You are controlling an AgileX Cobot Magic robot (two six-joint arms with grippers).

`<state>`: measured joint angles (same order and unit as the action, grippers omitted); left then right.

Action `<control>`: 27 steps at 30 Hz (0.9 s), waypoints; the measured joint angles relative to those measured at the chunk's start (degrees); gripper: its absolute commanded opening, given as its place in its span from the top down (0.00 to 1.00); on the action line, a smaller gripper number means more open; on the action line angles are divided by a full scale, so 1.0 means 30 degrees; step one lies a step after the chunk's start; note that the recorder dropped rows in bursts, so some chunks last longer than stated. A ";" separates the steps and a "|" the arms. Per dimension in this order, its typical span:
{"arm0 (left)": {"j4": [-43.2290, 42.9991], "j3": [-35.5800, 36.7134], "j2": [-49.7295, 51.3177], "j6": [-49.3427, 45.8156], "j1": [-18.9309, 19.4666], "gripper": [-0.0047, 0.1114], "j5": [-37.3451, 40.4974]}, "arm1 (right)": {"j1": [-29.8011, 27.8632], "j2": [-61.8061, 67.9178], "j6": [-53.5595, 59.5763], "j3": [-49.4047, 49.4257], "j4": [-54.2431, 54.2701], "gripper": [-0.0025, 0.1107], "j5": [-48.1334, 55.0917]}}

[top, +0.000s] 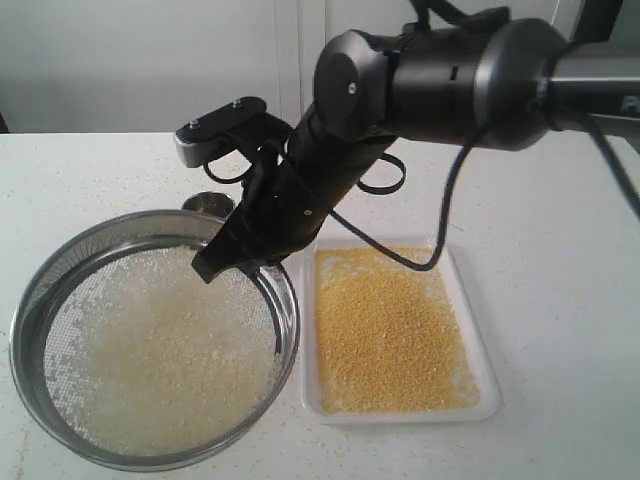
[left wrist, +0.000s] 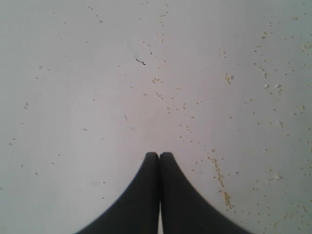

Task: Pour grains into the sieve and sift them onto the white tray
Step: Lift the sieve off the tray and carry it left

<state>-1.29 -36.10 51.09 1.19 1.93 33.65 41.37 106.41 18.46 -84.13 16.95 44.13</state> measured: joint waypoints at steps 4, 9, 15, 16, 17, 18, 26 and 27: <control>0.0000 0.0000 0.0000 0.0000 0.0000 0.96 0.0000 | 0.0165 0.1530 -0.1283 -0.2027 -0.0368 0.98 0.1896; 0.0000 0.0000 0.0000 0.0000 0.0000 0.96 0.0000 | 0.0238 0.3027 -0.2259 -0.3710 -0.0499 0.98 0.2951; 0.0000 0.0000 0.0000 0.0000 0.0000 0.96 0.0000 | 0.0281 0.4310 -0.2550 -0.3965 -0.0653 0.98 0.2229; 0.0000 0.0000 0.0000 0.0000 0.0000 0.96 0.0000 | 0.0281 0.4525 -0.2610 -0.3965 -0.0745 0.98 0.2011; 0.0000 0.0000 0.0000 0.0000 0.0000 0.96 0.0000 | 0.0281 0.4705 -0.2624 -0.3965 -0.0895 0.98 0.1845; 0.0000 0.0000 0.0000 0.0000 0.0000 0.96 0.0000 | 0.0281 0.4872 -0.2624 -0.3965 -0.1072 0.98 0.1754; 0.0000 0.0000 0.0000 0.0000 0.0000 0.96 0.0000 | 0.0281 0.5657 -0.2624 -0.3965 -0.2060 0.98 0.0361; 0.0000 0.0000 0.0000 0.0000 0.0000 0.96 0.0000 | 0.0281 0.5756 -0.2624 -0.3993 -0.2098 0.98 0.0205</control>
<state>-1.29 -36.10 51.09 1.19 1.93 33.65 42.21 123.68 10.59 -96.10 10.65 44.74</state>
